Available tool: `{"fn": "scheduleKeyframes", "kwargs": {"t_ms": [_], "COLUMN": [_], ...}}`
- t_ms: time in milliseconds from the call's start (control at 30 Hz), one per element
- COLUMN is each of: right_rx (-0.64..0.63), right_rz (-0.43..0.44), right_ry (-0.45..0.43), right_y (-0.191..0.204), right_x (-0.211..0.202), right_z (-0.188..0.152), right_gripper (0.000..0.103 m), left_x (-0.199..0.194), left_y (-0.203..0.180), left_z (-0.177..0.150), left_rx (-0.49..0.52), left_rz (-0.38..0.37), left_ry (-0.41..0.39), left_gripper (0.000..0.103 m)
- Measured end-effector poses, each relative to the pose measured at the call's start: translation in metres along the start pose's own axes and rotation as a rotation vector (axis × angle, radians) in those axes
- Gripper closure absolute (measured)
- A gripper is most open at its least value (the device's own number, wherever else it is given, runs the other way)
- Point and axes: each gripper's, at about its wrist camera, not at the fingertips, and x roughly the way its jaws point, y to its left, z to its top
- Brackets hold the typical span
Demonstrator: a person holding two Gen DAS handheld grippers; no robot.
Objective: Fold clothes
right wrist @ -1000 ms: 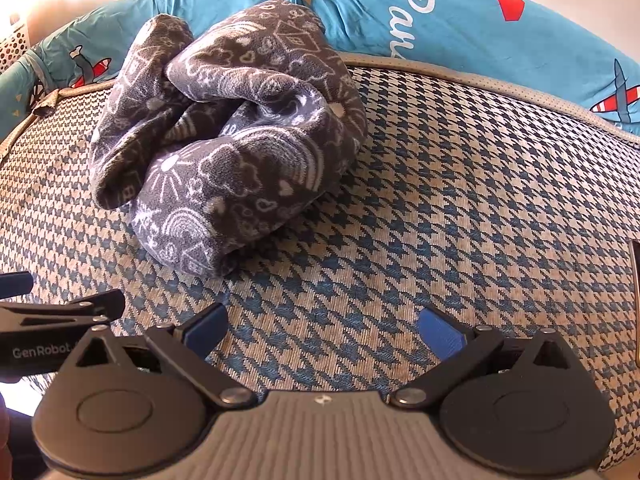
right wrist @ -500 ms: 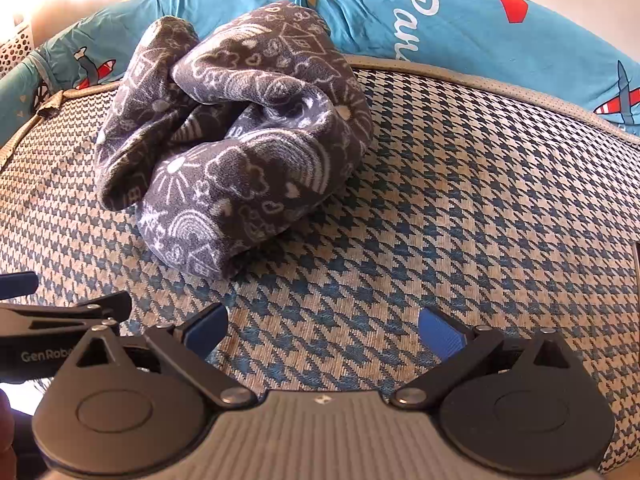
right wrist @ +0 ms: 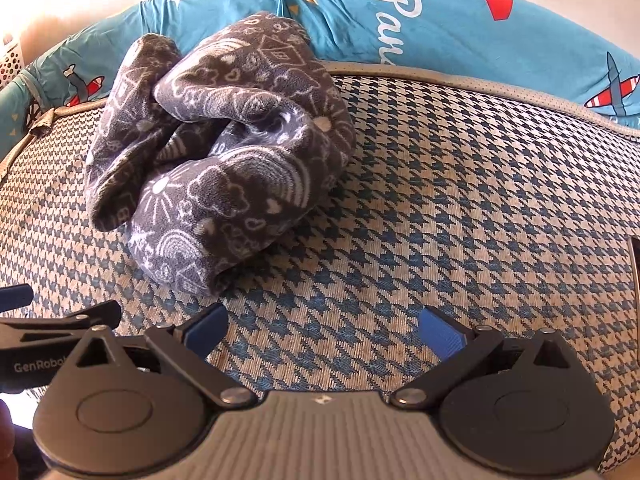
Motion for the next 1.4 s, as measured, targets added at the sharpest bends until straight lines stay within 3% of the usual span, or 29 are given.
{"fn": "scheduleKeyframes", "kwargs": {"t_ms": [1400], "right_rx": [-0.007], "right_rz": [-0.009], "right_ry": [-0.002], "right_y": [0.0000], "right_x": [0.0039], "right_z": [-0.0014], "right_gripper": [0.001], "left_x": [0.0026], "left_y": [0.0015], "left_z": [-0.0005], "left_rx": [-0.003], "left_rz": [-0.001], "left_ry": [0.013], "left_gripper": [0.000]}}
